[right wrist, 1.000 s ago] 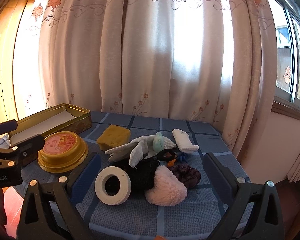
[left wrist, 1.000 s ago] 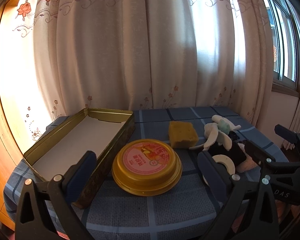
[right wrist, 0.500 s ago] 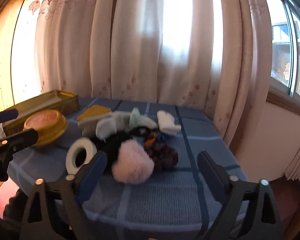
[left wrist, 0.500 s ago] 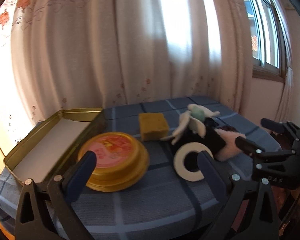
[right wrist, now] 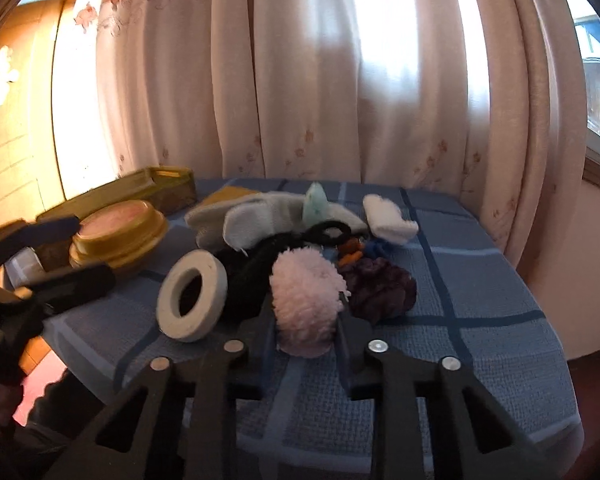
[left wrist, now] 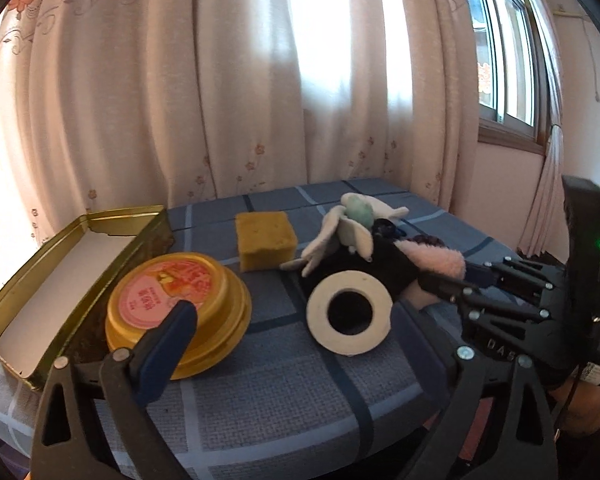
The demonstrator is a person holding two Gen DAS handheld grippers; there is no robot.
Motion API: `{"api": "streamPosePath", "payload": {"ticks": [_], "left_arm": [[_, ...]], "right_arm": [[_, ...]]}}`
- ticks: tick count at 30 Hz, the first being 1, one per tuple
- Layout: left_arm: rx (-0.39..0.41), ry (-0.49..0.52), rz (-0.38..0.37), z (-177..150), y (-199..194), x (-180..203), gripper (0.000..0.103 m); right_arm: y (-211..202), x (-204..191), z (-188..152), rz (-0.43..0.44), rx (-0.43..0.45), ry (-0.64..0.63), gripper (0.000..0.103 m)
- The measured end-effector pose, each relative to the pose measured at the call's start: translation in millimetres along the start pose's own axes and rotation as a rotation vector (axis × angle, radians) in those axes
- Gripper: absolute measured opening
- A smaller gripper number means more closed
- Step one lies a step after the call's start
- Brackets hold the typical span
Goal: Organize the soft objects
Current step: 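Grasp the pink fluffy ball with the right tool while the left tool approaches the white tape roll, then grasp and lift the white tape roll with the left tool while the right tool holds the pink ball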
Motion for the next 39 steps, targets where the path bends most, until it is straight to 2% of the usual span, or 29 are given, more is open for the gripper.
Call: {"api": "streamPosePath", "payload": {"ticks": [4, 13, 15, 19, 23, 24, 25, 26, 29, 33, 39], "left_arm": [[-0.016, 0.017, -0.026, -0.1, 6.9, 7.8, 0.093], [-0.103, 0.057, -0.079, -5.2, 41.0, 29.5, 0.078], [-0.121, 0.056, -0.093, -7.3, 48.0, 33.1, 0.076], [-0.155, 0.070, -0.123, -12.5, 59.0, 42.1, 0.061], [-0.177, 0.110, -0.142, -16.5, 66.8, 55.3, 0.060], [-0.179, 0.118, -0.134, -16.9, 67.9, 56.5, 0.056], [-0.179, 0.123, -0.131, -17.2, 68.4, 57.6, 0.041], [-0.176, 0.130, -0.127, -17.1, 69.3, 58.7, 0.033], [-0.208, 0.119, -0.140, -22.8, 77.5, 58.8, 0.029], [-0.186, 0.117, -0.146, -23.3, 75.2, 58.2, 0.017], [-0.147, 0.089, -0.164, -20.1, 68.7, 52.4, 0.016]], "right_arm": [[-15.1, 8.3, 14.9, 0.012, 0.075, 0.046, 0.022], [-32.1, 23.1, 30.3, 0.025, 0.176, 0.128, 0.022], [-31.3, 25.0, 32.1, 0.024, 0.187, 0.136, 0.022], [-30.3, 30.5, 31.8, 0.031, 0.191, 0.158, 0.022], [-27.8, 32.7, 31.1, 0.037, 0.188, 0.170, 0.022], [-28.3, 32.0, 31.3, 0.037, 0.189, 0.169, 0.022], [-28.9, 31.9, 31.4, 0.039, 0.192, 0.169, 0.022], [-29.5, 31.2, 31.8, 0.041, 0.194, 0.169, 0.022], [-29.8, 29.7, 31.7, 0.044, 0.197, 0.165, 0.022], [-29.3, 28.3, 31.3, 0.049, 0.199, 0.164, 0.022], [-30.7, 28.6, 32.5, 0.056, 0.224, 0.170, 0.022]]}}
Point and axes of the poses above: each gripper's, at about its wrist camera, not at the fingertips, and y roughly the way its jaws point, x to its right, z to its top, the point moved 9 cm from there along y, roughly the way its jaws point, and after that the axes turned 14 degrees about -z, right-handed, at the moved point
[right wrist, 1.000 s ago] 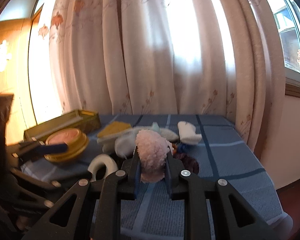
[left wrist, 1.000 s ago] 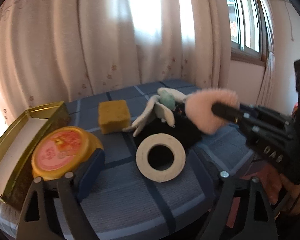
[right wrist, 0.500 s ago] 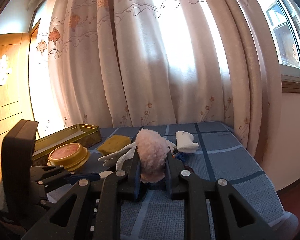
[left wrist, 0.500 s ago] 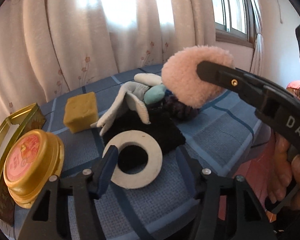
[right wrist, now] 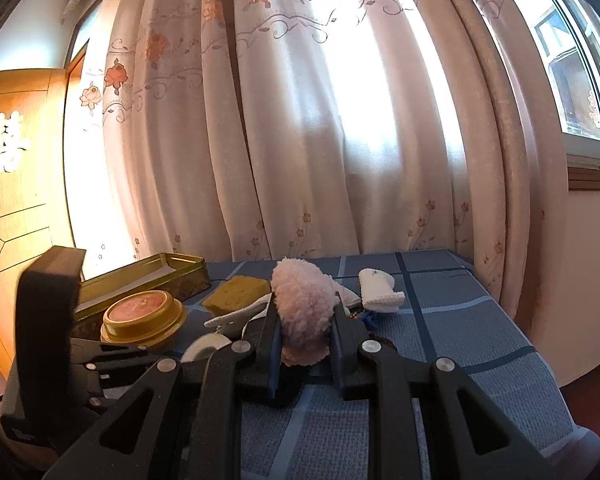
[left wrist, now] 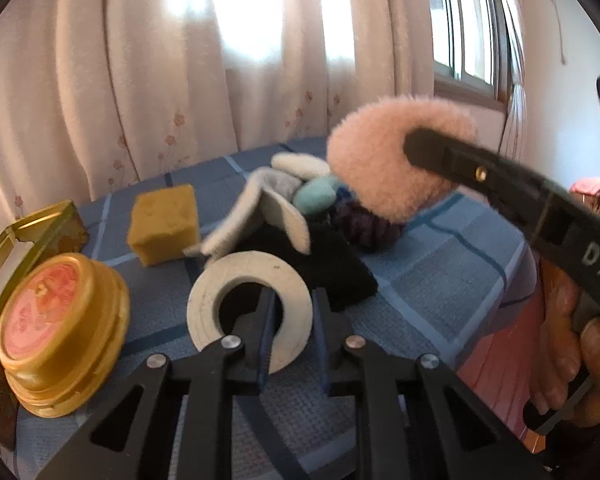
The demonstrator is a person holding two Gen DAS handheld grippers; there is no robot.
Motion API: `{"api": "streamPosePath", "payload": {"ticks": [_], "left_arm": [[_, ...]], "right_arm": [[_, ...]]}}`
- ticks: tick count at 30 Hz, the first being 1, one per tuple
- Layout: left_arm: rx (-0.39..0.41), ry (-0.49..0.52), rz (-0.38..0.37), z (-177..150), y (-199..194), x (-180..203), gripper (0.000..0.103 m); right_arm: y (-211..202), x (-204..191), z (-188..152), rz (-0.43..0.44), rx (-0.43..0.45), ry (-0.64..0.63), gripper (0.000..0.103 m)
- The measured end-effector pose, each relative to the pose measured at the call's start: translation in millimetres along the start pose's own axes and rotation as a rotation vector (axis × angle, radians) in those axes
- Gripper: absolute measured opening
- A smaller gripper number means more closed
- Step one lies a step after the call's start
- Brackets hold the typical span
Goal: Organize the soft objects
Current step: 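Grasp and lift the white tape roll with the left tool while the right tool holds the pink ball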
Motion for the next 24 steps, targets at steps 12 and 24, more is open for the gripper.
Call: {"api": "streamPosePath", "payload": {"ticks": [12, 24], "left_arm": [[0.156, -0.006, 0.018, 20.3, -28.4, -13.9, 0.016], [0.256, -0.067, 0.118, 52.1, -51.7, -69.1, 0.016]], "right_arm": [[9.9, -6.2, 11.4, 0.007, 0.049, 0.013, 0.022], [41.8, -28.3, 58.0, -0.005, 0.095, 0.007, 0.022]]}}
Point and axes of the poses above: each gripper's, at about its wrist camera, not at the fingertips, and y roughly the way its jaws point, x to its right, z to its top, the point moved 9 cm from there along y, roughly the way its jaws point, and after that the axes turned 14 degrees about -z, right-handed, at the moved point
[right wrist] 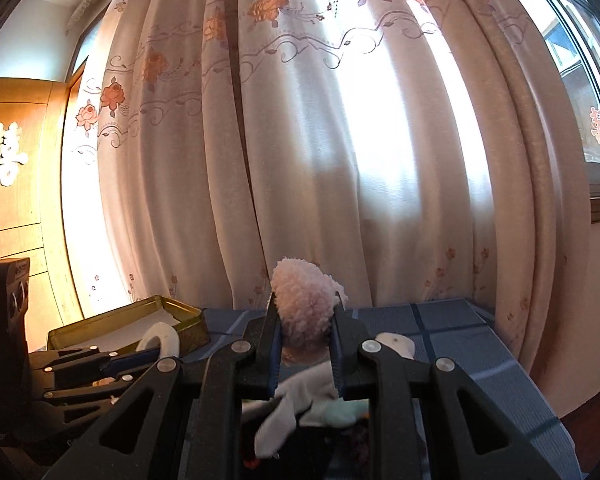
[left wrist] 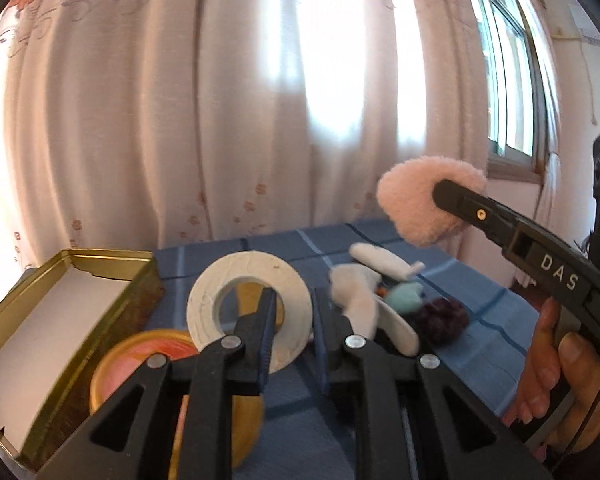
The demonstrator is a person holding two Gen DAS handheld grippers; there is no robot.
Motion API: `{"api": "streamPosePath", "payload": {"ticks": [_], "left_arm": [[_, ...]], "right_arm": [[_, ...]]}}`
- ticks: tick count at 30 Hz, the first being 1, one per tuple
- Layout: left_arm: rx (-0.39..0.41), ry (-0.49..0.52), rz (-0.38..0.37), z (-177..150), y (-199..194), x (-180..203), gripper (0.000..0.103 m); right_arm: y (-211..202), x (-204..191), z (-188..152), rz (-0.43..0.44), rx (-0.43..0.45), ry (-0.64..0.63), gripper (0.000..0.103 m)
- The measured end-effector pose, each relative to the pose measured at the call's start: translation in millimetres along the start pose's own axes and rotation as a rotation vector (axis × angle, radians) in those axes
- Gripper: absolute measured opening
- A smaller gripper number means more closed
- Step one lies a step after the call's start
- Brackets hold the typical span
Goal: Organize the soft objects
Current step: 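Grasp and lift the white tape roll with the left tool while the right tool holds the pink ball, then carry the tape roll with the left tool while the right tool carries the ball to the tray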
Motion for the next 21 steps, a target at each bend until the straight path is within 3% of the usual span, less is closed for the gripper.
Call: {"api": "streamPosePath", "payload": {"ticks": [9, 21], "left_arm": [[0.053, -0.043, 0.090, 12.9, -10.9, -48.6, 0.016], [0.059, -0.132, 0.165, 4.1, -19.1, -102.6, 0.016]], "right_arm": [[27.1, -21.5, -2.1, -0.006, -0.026, -0.032, 0.022], [43.9, -49.1, -5.6, 0.002, -0.026, -0.064, 0.022]]}}
Point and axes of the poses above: each gripper's, at about its wrist camera, not at the fingertips, and y roughly the way its jaws point, x to its right, z to its top, the point moved 9 cm from there along y, roughly the way its jaws point, and after that the axes turned 14 degrees about -z, right-handed, at the moved point
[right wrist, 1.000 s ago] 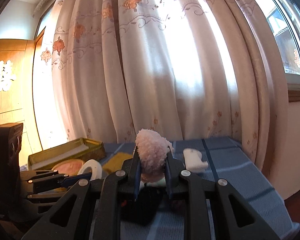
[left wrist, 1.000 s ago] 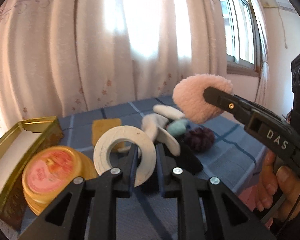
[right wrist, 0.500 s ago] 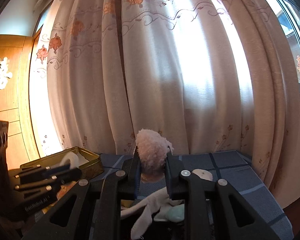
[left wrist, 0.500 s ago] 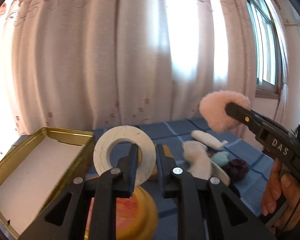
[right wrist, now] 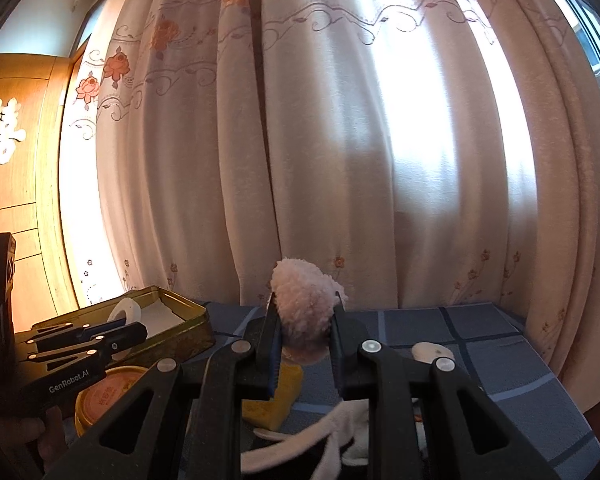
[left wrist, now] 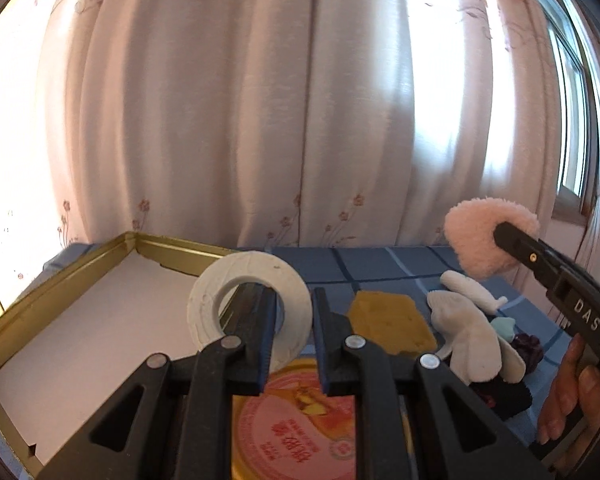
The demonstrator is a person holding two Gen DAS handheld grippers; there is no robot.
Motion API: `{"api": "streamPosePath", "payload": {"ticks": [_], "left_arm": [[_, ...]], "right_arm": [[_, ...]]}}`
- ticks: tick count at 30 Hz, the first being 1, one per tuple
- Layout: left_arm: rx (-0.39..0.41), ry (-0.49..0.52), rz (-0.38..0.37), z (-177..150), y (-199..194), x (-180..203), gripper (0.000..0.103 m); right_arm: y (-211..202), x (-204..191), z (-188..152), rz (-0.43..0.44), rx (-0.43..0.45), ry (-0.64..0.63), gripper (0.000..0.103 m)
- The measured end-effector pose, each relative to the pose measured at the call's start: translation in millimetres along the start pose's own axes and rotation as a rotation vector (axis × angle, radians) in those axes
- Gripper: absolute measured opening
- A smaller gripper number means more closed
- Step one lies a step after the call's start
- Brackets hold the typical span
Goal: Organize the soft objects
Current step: 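Carry the tape roll with the left tool while the right tool carries the ball to the tray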
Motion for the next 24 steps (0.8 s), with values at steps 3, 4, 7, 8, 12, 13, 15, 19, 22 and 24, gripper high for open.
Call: {"api": "streamPosePath", "payload": {"ticks": [3, 4, 7, 8, 12, 13, 15, 19, 22, 24], "left_arm": [[0.001, -0.023, -0.004, 0.7, -1.1, -5.9, 0.016], [0.004, -0.021, -0.002, 1.5, -2.3, -6.9, 0.016], [0.019, -0.013, 0.009, 7.0, -6.3, -8.6, 0.016], [0.024, -0.009, 0.011, 9.5, -7.8, -9.4, 0.016], [0.028, 0.001, 0.036, 11.3, -6.8, -15.8, 0.016], [0.029, 0.001, 0.045, 11.3, -6.2, -18.5, 0.016], [0.026, -0.025, 0.041, 11.0, -5.0, -24.8, 0.016], [0.028, -0.030, 0.053, 12.4, -4.4, -30.9, 0.016], [0.021, -0.037, 0.057, 12.2, -2.5, -32.4, 0.016], [0.016, -0.037, 0.060, 11.9, -1.4, -31.5, 0.016]], "right_arm": [[4.2, -9.3, 0.3, 0.004, -0.002, -0.012, 0.022], [5.2, -12.3, 0.8, 0.004, -0.002, -0.016, 0.022], [6.8, -19.7, 0.8, 0.007, -0.001, -0.028, 0.022], [7.4, -22.2, 1.0, 0.008, -0.001, -0.032, 0.022], [9.3, -33.3, 1.5, 0.012, 0.002, -0.045, 0.022], [10.1, -36.9, 1.6, 0.014, 0.000, -0.050, 0.022], [11.7, -43.2, 0.9, 0.017, -0.002, -0.064, 0.022], [16.1, -54.1, -0.8, 0.024, -0.010, -0.079, 0.022], [19.9, -59.4, -1.8, 0.027, -0.020, -0.083, 0.022], [22.0, -62.8, -2.5, 0.030, -0.026, -0.087, 0.022]]}}
Point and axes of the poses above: each gripper's, at about its wrist camera, not at the fingertips, and y roughly the way its jaws point, x to its right, z to its top, the point moved 9 cm from there along y, roughly the way its jaws point, and after that the axes turned 14 degrees about -z, right-handed, at the moved point
